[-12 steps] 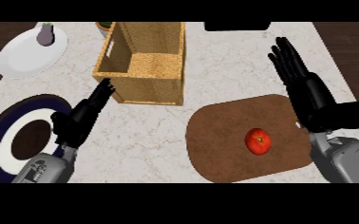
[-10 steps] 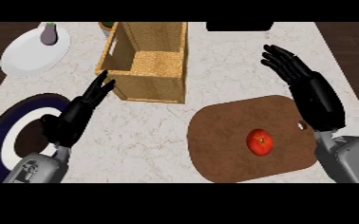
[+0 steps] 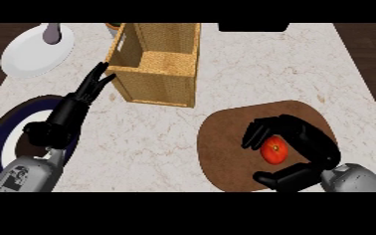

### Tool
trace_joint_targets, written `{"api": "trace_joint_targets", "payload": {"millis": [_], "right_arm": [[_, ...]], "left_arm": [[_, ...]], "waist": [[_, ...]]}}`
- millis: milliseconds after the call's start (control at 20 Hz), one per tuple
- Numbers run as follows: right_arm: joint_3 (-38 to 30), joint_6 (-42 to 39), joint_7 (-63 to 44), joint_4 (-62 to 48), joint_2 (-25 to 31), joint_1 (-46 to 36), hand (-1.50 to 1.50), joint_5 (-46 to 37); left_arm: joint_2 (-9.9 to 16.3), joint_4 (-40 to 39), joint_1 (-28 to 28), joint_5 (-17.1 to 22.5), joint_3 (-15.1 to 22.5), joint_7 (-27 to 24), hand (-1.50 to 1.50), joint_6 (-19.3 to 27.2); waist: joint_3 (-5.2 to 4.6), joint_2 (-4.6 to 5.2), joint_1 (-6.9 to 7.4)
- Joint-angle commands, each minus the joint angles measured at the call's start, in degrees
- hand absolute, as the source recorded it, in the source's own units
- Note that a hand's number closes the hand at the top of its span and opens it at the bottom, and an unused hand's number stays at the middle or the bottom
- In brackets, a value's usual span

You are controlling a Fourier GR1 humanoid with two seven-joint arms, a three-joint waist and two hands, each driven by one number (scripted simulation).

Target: Pick the tomato from the cutting board and place it in the basket

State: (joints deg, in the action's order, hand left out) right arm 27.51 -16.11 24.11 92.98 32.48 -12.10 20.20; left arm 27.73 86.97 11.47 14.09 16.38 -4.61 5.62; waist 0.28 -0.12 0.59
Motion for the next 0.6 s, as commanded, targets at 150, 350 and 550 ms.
{"api": "trace_joint_targets", "payload": {"millis": [150, 350, 550], "right_arm": [[7.3, 16.0, 1.2, 10.6, -1.3, 11.3, -1.5, -21.8], [-1.1, 22.2, -7.7, 12.7, 4.0, 6.3, -1.5, -27.4], [-9.7, 18.7, -17.6, 19.3, 15.1, 2.2, -1.5, -28.8]], "left_arm": [[0.2, -0.8, -0.7, -0.6, -2.1, -0.4, 0.0, -0.3], [0.7, 0.7, -1.3, 0.6, -2.8, 0.8, 0.0, -0.7], [1.0, 0.1, -3.8, -0.8, -2.5, -0.7, 0.0, -0.6]], "waist": [[-0.36, -0.32, -2.22], [-0.49, -0.55, -2.31], [-0.62, -0.66, -2.39]]}}
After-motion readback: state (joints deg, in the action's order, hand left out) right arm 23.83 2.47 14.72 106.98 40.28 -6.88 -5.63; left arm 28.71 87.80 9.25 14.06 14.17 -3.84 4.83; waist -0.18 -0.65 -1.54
